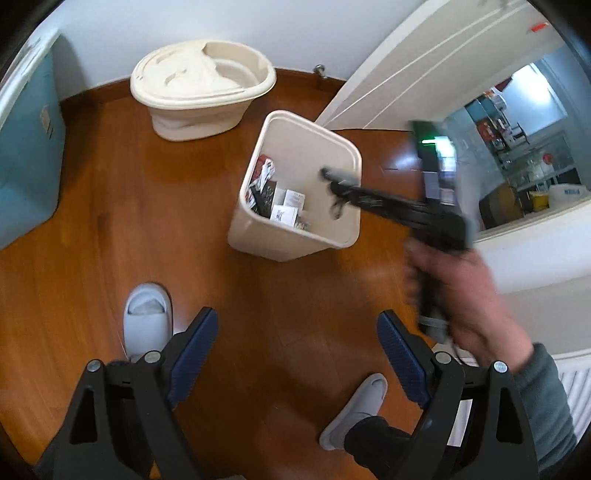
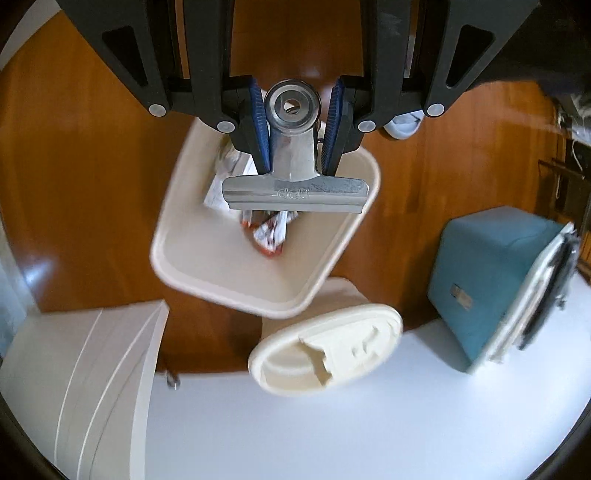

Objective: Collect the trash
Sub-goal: 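Drop the binder clip into the wastebasket with the right tool while the left tool drops the black lighter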

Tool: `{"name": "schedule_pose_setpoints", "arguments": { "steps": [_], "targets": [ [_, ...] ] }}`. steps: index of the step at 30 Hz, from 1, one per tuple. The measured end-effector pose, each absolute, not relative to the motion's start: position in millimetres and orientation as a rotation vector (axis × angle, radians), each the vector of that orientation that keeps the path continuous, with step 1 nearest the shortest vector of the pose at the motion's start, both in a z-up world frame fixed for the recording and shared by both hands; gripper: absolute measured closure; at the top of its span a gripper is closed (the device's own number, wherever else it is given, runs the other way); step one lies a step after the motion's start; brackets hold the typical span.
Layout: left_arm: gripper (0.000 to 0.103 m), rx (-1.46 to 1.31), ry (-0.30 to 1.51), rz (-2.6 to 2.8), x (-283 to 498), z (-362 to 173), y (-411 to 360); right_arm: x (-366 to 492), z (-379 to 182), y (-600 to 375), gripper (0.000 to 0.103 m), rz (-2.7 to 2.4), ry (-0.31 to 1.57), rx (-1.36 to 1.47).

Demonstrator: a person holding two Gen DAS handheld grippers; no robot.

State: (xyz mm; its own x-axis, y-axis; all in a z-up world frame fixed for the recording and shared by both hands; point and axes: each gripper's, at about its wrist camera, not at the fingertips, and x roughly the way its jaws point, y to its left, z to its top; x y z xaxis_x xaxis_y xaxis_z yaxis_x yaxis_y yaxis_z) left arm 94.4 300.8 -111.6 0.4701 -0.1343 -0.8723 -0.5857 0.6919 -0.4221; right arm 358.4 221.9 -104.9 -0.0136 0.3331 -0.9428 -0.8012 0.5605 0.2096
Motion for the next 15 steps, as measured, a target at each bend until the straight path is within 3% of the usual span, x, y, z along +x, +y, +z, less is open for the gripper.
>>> {"name": "schedule_pose_setpoints", "arguments": {
  "steps": [3,5,7,10,12,15],
  "targets": [
    [0.012,-0.754,1.047,0.298,94,-103,298,369,-133,229,0.069,0.854,1.361,-0.449],
    [0.012,-0.721,1.040,0.287,95,-99,295,372,-135,227,0.048,0.815,1.358,-0.430],
    [0.012,-0.683,1.031,0.287,94,-95,291,370,-126,225,0.039,0.809,1.338,-0.406],
    [0.012,-0.592,1.005,0.309,94,-84,285,350,-79,200,0.038,0.811,1.242,-0.371],
    [0.012,-0.495,0.975,0.342,89,-71,276,327,-40,173,0.030,0.813,1.144,-0.347],
    [0.012,-0.399,0.897,0.368,66,-38,260,284,27,115,0.009,0.769,0.969,-0.318]
  ]
}}
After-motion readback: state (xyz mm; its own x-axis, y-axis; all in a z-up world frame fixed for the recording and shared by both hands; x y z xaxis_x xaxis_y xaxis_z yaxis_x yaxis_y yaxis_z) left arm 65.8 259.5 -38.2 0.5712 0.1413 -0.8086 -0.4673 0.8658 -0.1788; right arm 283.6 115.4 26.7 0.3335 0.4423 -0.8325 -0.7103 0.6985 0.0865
